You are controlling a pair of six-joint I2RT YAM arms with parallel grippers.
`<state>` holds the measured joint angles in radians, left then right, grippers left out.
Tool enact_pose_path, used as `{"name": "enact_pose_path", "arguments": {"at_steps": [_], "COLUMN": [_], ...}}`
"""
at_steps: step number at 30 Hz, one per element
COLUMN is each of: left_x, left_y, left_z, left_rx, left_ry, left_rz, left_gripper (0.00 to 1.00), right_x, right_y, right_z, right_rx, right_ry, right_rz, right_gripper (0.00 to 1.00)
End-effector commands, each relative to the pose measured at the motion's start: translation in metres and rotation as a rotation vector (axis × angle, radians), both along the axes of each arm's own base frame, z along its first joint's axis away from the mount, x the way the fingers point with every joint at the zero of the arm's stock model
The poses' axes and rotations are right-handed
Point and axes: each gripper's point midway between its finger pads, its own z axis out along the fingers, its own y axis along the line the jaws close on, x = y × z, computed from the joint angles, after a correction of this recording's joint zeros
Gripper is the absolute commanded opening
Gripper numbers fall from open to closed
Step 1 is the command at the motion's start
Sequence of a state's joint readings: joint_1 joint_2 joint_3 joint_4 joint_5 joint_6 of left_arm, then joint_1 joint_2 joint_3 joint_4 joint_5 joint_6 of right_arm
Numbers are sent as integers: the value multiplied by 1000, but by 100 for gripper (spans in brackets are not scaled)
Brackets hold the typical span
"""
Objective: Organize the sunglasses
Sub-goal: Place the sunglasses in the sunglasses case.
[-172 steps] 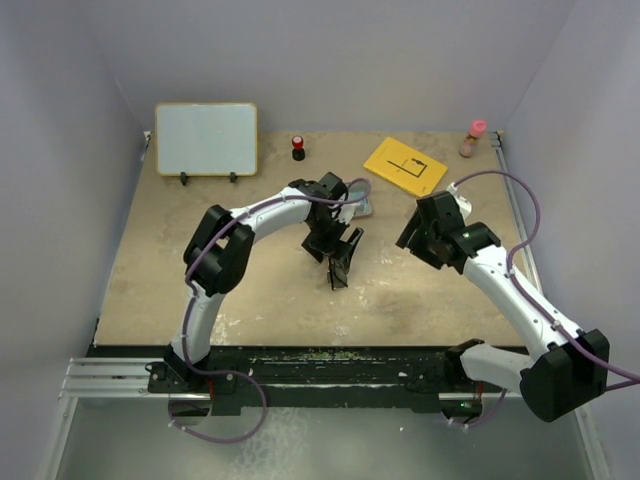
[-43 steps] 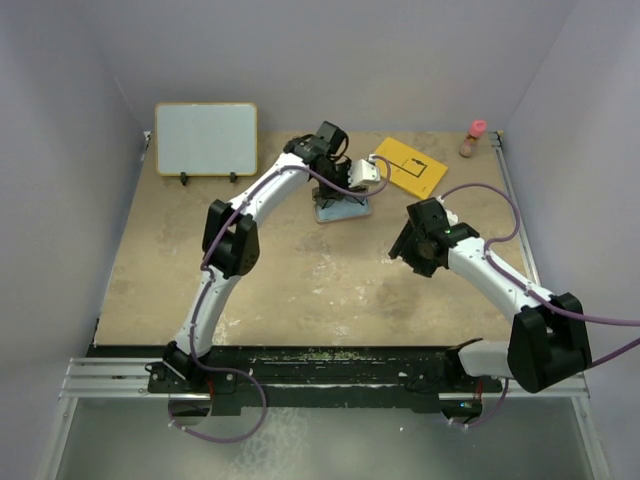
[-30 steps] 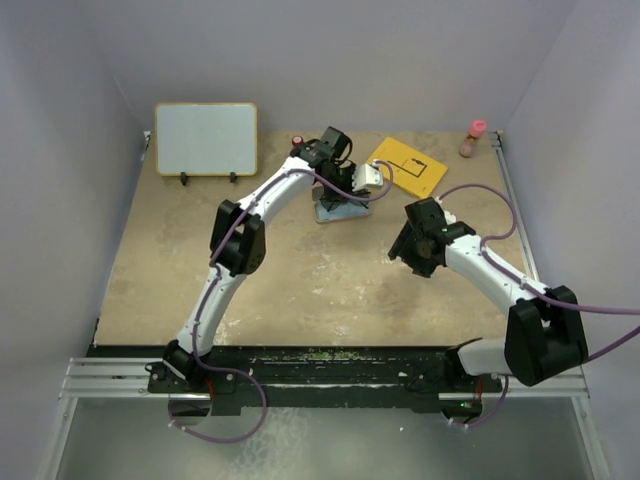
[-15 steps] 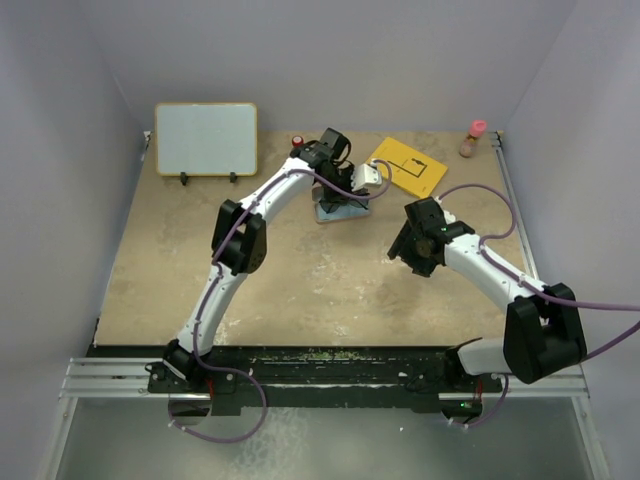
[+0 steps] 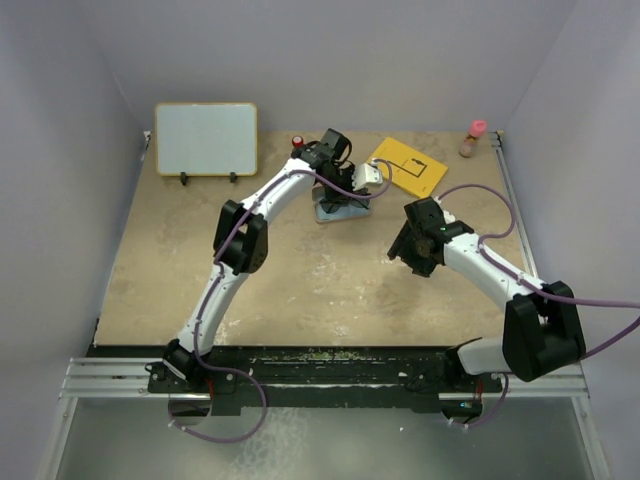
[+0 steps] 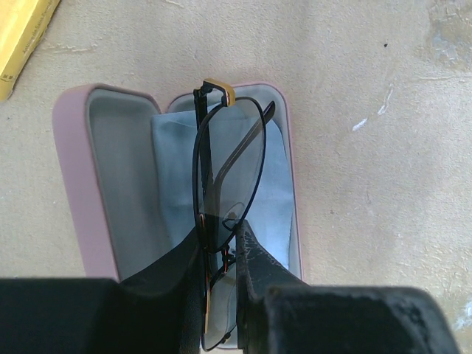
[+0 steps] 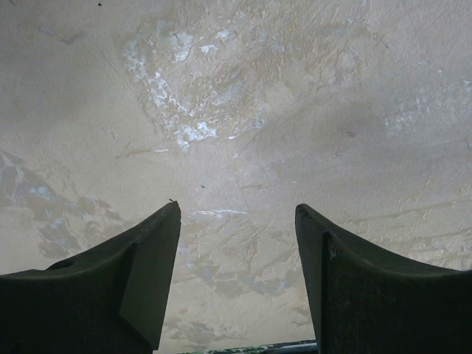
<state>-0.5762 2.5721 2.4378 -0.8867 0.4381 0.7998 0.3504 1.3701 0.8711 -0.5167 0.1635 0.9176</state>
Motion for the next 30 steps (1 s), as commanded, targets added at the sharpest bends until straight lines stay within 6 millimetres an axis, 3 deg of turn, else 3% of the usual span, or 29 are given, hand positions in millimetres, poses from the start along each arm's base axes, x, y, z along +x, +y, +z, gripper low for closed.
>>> {"name": "enact_pose_path", "arguments": {"at_steps": [1,4,6,21,30], "left_x": [15,16,16,8,-1], "left_y": [0,1,0,6,11], "left_z": [-17,-18,-15,30,37], "left_rx": [6,6,8,-15,-10], "left_ry": [-29,-25,-26,-18,15], "left_rz": [16,25,19,74,96], "left_gripper": [10,12,4,4,4], "right_x": [7,6,6,4,3], "right_y": [1,1,1,3,3], "right_z": [9,9,8,2,1], "right_rx": [14,16,16,30,38], "right_ry": [-28,-27,-25,-16,-14], "right_rz": [-9,-13,-13,-14,-18], "right_gripper": [67,67,67,67,66]}}
